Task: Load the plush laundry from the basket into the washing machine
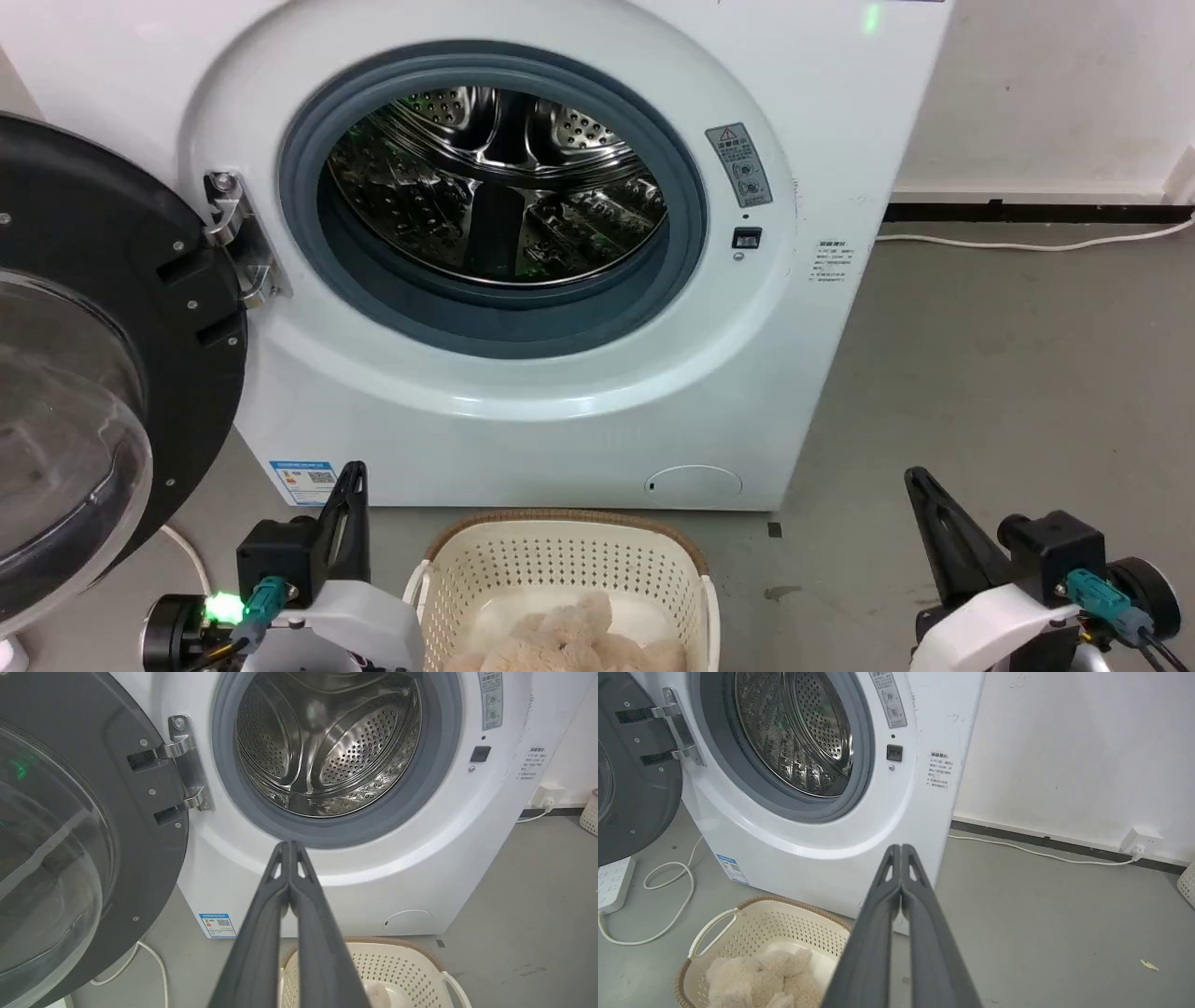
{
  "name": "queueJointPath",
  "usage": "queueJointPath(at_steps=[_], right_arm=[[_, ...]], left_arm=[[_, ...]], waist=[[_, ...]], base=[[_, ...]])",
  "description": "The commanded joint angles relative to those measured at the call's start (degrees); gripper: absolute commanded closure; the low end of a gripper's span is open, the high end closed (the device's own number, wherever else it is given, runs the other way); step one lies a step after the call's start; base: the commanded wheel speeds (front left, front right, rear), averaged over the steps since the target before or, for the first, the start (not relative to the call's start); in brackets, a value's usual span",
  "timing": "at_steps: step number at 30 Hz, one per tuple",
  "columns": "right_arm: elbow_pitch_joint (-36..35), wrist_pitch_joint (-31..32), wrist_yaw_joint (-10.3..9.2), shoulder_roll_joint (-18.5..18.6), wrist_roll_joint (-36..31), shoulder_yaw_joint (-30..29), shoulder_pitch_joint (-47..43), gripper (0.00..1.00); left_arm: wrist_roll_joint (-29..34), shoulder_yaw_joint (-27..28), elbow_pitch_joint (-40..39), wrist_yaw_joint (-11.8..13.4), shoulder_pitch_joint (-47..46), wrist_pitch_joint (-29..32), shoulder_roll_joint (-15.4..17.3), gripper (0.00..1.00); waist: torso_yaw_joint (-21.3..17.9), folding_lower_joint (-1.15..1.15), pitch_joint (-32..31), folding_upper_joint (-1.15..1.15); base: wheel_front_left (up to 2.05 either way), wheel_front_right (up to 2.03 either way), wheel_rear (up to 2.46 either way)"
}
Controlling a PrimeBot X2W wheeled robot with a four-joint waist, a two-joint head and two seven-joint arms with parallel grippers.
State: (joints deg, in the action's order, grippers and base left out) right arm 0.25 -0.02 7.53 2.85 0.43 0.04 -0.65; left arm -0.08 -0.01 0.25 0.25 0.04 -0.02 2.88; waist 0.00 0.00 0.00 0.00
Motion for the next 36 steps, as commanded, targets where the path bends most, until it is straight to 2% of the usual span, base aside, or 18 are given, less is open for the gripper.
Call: queueJointPath(at_steps=[1,36], right_arm=[[-0.25,0.02,-0.04,0.03,-0.43,-0.04,0.65,1.0],[-0.25,0.02,-0.04,0.03,-0.43,-0.04,0.65,1.0]], left_arm=[[0.08,0.01,-0.25,-0.25,-0.04,0.02,-0.01,1.0],[0.08,0.01,-0.25,-0.25,-0.04,0.02,-0.01,1.0]], waist=[[0.0,0.0,0.0,0.0],[0.0,0.0,0.0,0.0]], base=[[0.0,0.0,0.0],[0.0,0.0,0.0]])
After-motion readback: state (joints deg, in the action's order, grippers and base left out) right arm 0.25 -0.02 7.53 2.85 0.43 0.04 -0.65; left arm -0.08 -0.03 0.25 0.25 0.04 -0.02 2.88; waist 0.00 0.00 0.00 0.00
